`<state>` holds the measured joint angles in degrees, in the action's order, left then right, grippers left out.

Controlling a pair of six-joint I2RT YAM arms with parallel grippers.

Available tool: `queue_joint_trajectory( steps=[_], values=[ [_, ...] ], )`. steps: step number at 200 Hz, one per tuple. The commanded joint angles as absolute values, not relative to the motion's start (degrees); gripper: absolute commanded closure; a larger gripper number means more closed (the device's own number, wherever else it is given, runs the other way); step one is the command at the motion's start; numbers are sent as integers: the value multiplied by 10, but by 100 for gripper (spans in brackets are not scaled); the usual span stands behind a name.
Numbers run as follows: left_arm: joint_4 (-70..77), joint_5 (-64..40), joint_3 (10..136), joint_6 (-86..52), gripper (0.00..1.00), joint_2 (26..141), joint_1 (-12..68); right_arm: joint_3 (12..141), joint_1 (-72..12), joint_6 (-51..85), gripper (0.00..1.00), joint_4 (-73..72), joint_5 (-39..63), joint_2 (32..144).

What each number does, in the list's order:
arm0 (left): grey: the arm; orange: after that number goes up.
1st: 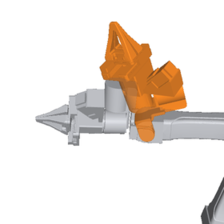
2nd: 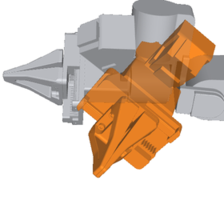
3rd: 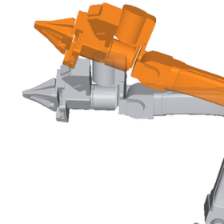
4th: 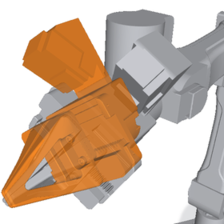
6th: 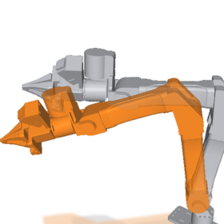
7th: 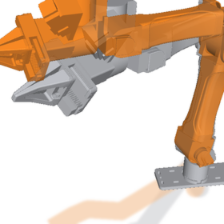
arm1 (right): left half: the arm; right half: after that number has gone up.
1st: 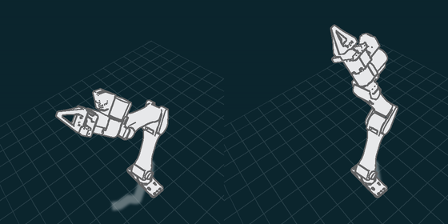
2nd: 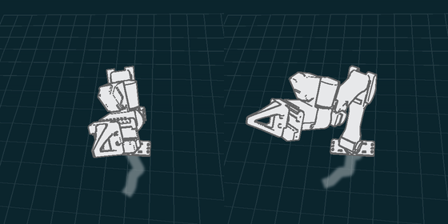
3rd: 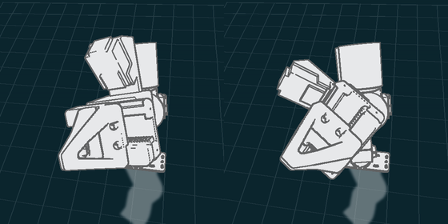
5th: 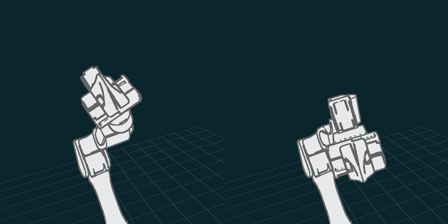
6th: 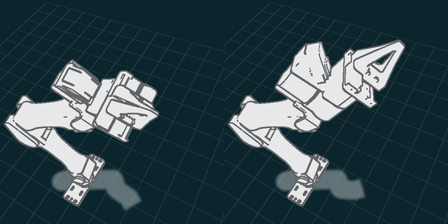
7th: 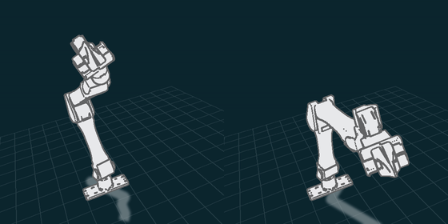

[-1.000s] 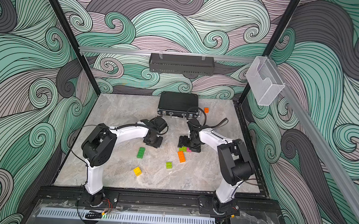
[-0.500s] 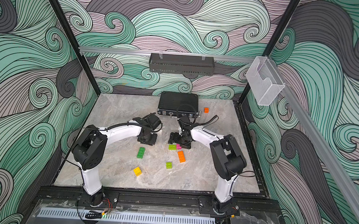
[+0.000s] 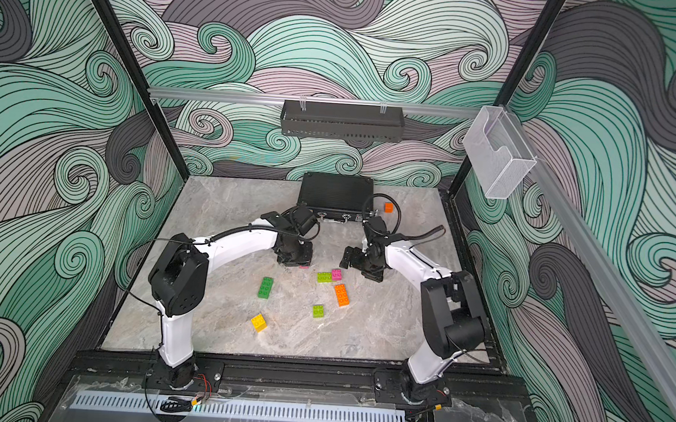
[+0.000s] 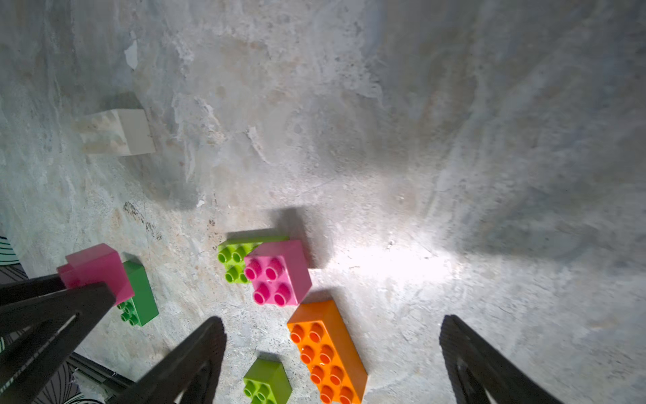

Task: Assemble a carrot with lego
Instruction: Assemble the lego brick with the lego brick.

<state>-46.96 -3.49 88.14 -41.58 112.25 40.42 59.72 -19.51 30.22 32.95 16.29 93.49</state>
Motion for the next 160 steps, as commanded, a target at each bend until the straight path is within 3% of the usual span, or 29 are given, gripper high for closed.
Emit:
queue_joint_trajectory(
  steps=[1,57,160],
  values=[
    [-512,-36,913,-474,100,1150,430,584,-191,291,4,344,154,912],
    [-547,32,985,-521,100,1209,485,555,-176,286,4,343,151,871],
    [-594,70,1032,-552,100,1252,487,541,-155,283,4,344,165,855]
  ],
)
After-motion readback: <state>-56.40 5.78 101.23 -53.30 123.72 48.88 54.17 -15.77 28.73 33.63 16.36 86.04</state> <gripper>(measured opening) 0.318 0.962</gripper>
